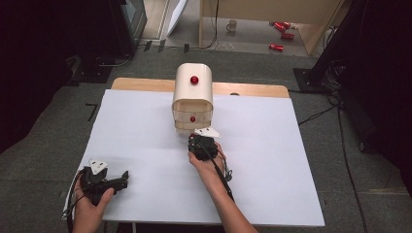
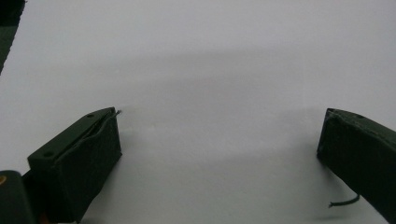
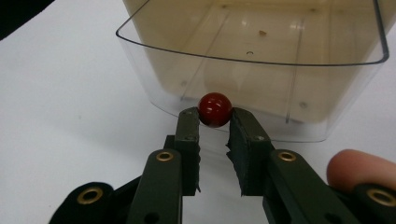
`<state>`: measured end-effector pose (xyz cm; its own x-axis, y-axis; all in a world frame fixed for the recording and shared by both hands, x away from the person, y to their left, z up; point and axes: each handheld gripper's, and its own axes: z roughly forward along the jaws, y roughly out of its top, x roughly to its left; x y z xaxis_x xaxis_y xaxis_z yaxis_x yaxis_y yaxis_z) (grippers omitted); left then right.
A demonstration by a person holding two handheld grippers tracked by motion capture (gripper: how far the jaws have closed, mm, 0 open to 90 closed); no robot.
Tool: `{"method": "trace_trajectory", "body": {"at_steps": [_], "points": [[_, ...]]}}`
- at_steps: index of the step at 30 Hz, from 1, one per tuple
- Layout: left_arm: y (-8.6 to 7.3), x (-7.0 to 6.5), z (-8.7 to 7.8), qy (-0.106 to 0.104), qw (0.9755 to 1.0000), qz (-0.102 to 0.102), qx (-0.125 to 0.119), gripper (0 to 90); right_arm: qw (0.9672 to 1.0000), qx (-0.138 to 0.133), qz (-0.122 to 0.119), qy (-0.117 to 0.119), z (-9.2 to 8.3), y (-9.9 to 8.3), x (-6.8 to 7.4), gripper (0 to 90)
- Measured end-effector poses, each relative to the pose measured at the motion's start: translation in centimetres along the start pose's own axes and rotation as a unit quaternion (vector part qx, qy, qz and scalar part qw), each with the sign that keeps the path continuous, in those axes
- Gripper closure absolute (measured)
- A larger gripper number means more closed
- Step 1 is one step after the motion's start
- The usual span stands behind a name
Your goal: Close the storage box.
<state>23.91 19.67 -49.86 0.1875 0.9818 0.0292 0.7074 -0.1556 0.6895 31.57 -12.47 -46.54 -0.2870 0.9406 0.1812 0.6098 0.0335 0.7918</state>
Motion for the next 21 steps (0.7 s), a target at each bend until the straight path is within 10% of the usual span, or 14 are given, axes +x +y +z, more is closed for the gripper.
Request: {"method": "trace_trajectory", "body": {"at_steps": [21], "points": [[0.0,0.0,0.0,0.0,1.0,0.0,0.0,0.0,1.0,-0.003,-0.005,0.002,1.3,0.6,-0.7,74.7]]}}
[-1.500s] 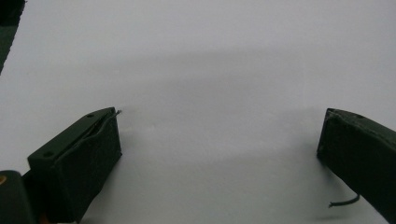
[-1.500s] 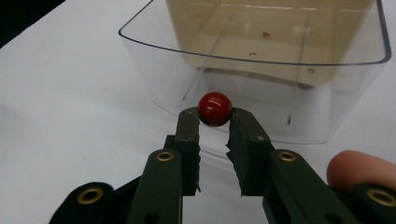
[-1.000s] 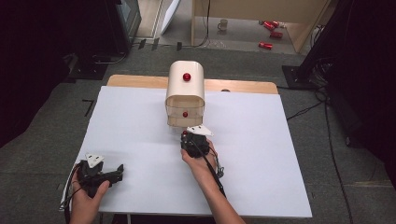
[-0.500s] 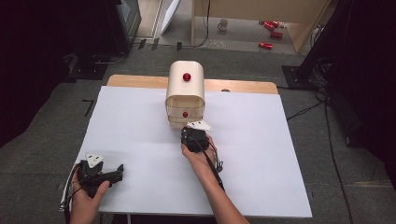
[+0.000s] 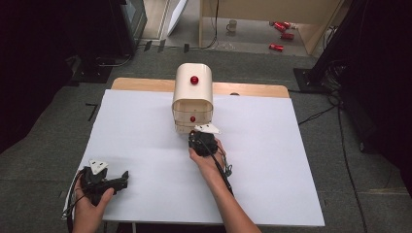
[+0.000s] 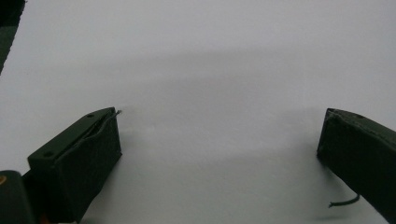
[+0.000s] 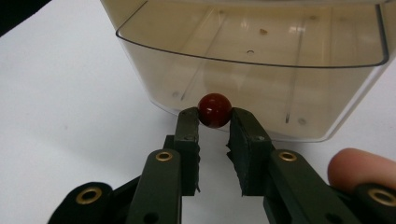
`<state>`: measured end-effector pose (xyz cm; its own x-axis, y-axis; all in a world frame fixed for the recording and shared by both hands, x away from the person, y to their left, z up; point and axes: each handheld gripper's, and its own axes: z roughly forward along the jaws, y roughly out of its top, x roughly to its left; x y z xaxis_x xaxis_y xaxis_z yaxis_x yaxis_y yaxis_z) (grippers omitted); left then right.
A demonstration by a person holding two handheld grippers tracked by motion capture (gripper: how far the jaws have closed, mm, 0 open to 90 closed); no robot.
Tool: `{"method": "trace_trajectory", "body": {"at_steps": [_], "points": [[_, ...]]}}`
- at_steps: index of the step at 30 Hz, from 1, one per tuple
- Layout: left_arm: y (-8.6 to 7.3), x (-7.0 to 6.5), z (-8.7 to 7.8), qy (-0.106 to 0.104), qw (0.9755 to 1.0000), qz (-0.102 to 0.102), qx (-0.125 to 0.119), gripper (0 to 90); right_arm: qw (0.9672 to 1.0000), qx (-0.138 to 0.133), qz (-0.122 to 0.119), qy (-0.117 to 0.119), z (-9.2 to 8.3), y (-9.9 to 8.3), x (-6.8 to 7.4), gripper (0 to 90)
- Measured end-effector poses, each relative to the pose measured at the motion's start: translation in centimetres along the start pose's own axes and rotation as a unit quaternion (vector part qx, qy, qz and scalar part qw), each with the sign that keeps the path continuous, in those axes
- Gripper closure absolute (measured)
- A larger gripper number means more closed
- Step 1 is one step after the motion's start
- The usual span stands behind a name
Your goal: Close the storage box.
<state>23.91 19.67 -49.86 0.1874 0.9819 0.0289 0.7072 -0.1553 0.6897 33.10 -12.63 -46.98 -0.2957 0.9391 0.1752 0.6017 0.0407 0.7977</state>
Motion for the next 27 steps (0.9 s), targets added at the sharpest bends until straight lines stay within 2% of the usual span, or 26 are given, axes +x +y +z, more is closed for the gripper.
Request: {"method": "trace_trajectory", "body": {"at_steps": [6,9,14,17,18,19,23,27], "points": [[0.0,0.0,0.0,0.0,1.0,0.0,0.0,0.0,1.0,0.002,-0.002,0.002,0.1,0.0,-0.1,74.4],[0.0,0.0,0.0,0.0,1.0,0.0,0.0,0.0,0.9999,0.002,0.002,0.015,0.1,0.0,-0.2,68.6],[0.0,0.0,0.0,0.0,1.0,0.0,0.0,0.0,0.9981,0.007,-0.001,0.062,-0.1,-0.2,-0.7,46.6],[0.0,0.0,0.0,0.0,1.0,0.0,0.0,0.0,0.998,0.008,-0.018,0.06,-0.3,-0.4,-0.9,28.2],[0.0,0.0,0.0,0.0,1.0,0.0,0.0,0.0,0.9981,0.012,-0.027,0.054,-0.5,-0.5,-1.0,17.1],[0.0,0.0,0.0,0.0,1.0,0.0,0.0,0.0,0.9979,0.017,-0.03,0.055,-0.6,-0.6,-1.1,12.6],[0.0,0.0,0.0,0.0,1.0,0.0,0.0,0.0,0.9979,0.021,-0.035,0.05,-0.9,-1.0,-1.5,12.4],[0.0,0.0,0.0,0.0,1.0,0.0,0.0,0.0,0.9981,0.022,-0.028,0.049,-1.5,-1.3,-2.3,11.3]]}}
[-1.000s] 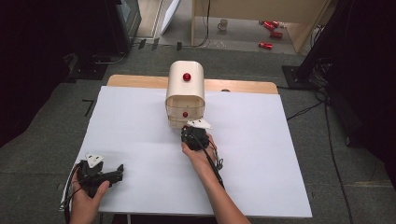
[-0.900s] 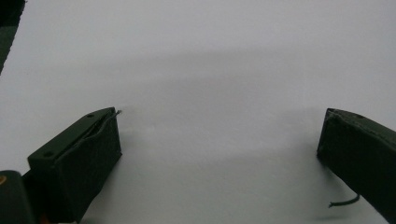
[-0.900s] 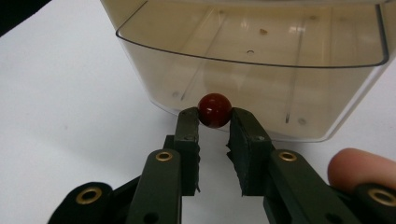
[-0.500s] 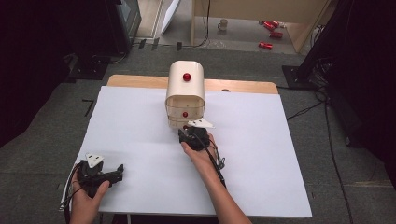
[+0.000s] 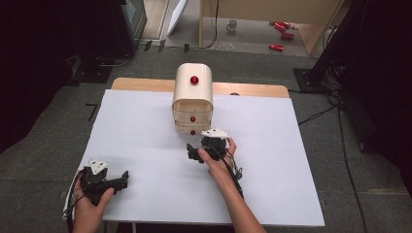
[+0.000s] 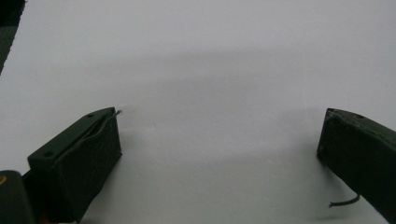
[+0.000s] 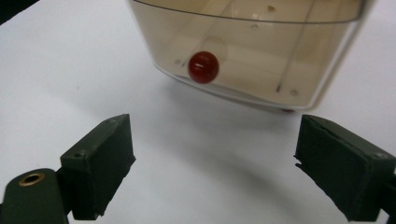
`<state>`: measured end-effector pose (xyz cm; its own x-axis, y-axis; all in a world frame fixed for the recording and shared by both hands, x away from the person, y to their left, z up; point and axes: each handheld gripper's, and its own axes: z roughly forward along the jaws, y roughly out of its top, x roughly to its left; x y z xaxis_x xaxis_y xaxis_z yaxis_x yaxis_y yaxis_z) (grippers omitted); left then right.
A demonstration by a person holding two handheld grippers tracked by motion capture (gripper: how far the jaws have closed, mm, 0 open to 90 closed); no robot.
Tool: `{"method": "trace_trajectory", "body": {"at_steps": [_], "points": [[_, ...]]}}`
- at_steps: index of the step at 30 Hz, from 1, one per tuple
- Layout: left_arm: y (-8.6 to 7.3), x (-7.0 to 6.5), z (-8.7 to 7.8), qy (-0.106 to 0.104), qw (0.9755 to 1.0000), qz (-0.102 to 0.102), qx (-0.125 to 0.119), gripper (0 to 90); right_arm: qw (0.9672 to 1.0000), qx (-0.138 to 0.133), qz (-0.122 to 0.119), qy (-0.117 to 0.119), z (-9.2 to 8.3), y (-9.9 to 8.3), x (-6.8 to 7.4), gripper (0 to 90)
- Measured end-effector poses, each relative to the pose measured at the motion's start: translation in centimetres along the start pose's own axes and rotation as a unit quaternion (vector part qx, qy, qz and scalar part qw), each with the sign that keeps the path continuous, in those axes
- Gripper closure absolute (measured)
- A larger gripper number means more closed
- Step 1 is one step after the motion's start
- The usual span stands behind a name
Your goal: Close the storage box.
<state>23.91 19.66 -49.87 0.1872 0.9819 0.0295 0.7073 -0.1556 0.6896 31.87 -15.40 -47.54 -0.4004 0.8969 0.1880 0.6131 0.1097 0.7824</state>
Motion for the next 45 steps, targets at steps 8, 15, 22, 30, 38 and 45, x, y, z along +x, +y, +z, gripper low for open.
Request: {"method": "trace_trajectory", "body": {"at_steps": [8,15,22,30,38,45], "points": [[0.0,0.0,0.0,0.0,1.0,0.0,0.0,0.0,0.9998,-0.001,0.01,-0.014,-1.3,-0.6,-1.7,11.3],[0.0,0.0,0.0,0.0,1.0,0.0,0.0,0.0,0.9994,-0.006,0.018,-0.03,-2.7,-1.2,-3.3,11.3],[0.0,0.0,0.0,0.0,1.0,0.0,0.0,0.0,0.9988,-0.008,0.026,-0.041,-3.8,-1.7,-4.8,11.3],[0.0,0.0,0.0,0.0,1.0,0.0,0.0,0.0,0.9979,-0.005,0.036,-0.054,-4.9,-2.7,-6.4,11.3],[0.0,0.0,0.0,0.0,1.0,0.0,0.0,0.0,0.9961,-0.006,0.049,-0.072,-6.4,-3.7,-8.3,11.3],[0.0,0.0,0.0,0.0,1.0,0.0,0.0,0.0,0.994,-0.006,0.061,-0.091,-8.1,-4.6,-10.0,11.3]]}}
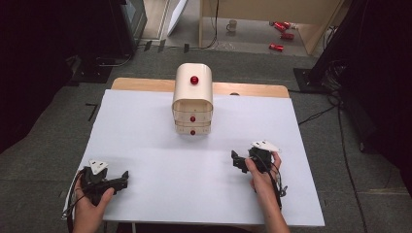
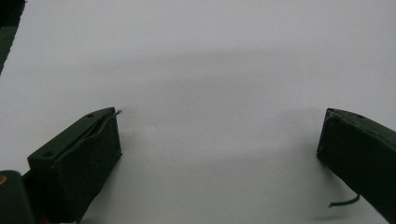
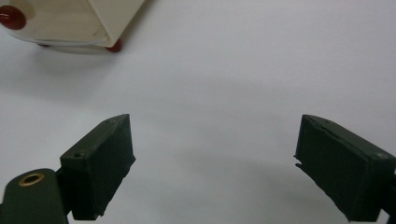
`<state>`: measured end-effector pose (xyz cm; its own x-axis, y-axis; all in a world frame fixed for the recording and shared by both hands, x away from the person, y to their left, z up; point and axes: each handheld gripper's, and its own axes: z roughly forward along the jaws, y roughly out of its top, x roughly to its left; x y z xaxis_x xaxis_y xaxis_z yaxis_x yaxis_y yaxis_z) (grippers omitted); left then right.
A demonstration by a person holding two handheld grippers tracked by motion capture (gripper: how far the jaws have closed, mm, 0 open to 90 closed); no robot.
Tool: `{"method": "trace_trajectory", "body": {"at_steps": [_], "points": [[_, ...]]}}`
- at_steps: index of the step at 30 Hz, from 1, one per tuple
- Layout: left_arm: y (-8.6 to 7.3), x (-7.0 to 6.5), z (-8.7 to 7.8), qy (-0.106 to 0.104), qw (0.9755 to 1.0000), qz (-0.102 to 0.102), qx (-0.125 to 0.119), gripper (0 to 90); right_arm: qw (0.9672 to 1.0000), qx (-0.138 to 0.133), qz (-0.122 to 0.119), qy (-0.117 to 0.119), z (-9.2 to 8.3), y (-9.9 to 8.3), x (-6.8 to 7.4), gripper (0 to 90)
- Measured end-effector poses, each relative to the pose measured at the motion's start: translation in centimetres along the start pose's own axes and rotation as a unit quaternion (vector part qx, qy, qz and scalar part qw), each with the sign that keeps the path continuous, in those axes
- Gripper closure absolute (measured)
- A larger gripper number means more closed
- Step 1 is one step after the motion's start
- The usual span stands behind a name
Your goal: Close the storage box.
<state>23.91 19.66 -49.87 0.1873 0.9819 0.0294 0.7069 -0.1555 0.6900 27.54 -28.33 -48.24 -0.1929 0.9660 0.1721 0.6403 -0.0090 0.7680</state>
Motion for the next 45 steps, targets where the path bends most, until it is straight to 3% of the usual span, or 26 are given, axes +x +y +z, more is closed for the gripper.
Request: {"method": "trace_trajectory", "body": {"at_steps": [19,30,45], "points": [[0.0,0.0,0.0,0.001,1.0,0.001,0.0,0.0,0.9985,0.001,0.02,-0.051,-3.8,-2.8,-5.7,11.3],[0.0,0.0,0.0,0.001,1.0,0.0,0.0,0.0,0.9961,0.0,0.046,-0.075,-5.8,-4.5,-8.6,11.5],[0.0,0.0,0.0,0.001,1.0,0.001,0.0,0.0,0.994,0.012,0.046,-0.098,-8.1,-6.0,-11.6,12.0]]}}
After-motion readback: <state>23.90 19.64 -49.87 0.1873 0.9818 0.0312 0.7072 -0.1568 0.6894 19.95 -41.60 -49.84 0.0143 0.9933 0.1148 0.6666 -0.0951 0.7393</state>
